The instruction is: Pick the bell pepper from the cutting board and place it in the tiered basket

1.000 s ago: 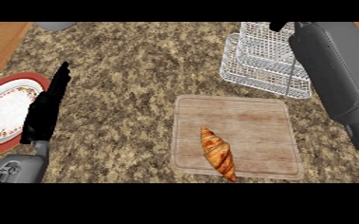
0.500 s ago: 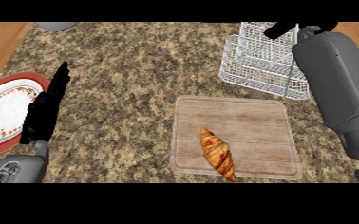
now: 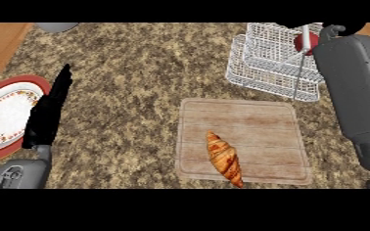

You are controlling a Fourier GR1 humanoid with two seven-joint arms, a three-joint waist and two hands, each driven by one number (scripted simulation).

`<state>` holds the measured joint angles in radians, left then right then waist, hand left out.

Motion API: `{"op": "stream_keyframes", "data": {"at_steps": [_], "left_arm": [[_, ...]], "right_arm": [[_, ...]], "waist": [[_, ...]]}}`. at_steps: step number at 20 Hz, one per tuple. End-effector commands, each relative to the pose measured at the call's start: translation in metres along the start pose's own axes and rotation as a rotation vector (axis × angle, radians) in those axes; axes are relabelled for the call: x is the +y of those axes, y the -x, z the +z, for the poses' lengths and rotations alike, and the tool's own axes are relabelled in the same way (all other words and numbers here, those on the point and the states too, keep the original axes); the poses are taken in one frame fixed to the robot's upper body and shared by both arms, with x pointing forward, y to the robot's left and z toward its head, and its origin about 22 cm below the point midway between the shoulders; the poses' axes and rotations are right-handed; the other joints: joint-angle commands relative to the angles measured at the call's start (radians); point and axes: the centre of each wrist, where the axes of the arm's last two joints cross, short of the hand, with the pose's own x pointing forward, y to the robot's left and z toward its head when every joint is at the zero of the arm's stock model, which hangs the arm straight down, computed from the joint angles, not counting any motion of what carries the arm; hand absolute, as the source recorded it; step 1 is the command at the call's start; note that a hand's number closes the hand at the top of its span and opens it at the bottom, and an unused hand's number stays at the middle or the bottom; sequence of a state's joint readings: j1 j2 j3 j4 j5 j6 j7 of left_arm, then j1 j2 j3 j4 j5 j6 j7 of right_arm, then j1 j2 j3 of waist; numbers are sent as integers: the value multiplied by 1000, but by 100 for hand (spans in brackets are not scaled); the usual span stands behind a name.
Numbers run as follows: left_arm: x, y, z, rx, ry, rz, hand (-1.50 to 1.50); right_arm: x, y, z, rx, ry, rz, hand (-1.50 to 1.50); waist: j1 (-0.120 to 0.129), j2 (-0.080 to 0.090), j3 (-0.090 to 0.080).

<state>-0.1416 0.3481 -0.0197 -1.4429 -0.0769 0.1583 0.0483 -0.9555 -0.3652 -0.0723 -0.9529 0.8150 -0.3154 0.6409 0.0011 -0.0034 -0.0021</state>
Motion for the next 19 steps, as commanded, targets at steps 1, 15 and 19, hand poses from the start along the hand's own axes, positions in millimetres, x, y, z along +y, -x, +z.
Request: {"op": "stream_keyframes", "data": {"at_steps": [1,15,19], "left_arm": [[-10,-11,2,12,-15,5,0],[21,7,11,31,-40,-15,0],[17,12,9,31,-23,-11,0]], "right_arm": [[-42,-11,-3,13,94,-55,-150],[-166,113,57,171,25,-181,-150],[-195,155,83,170,56,-266,-150]], "waist": [[-11,-4,2],[-42,-8,3],[-37,-4,3]]}}
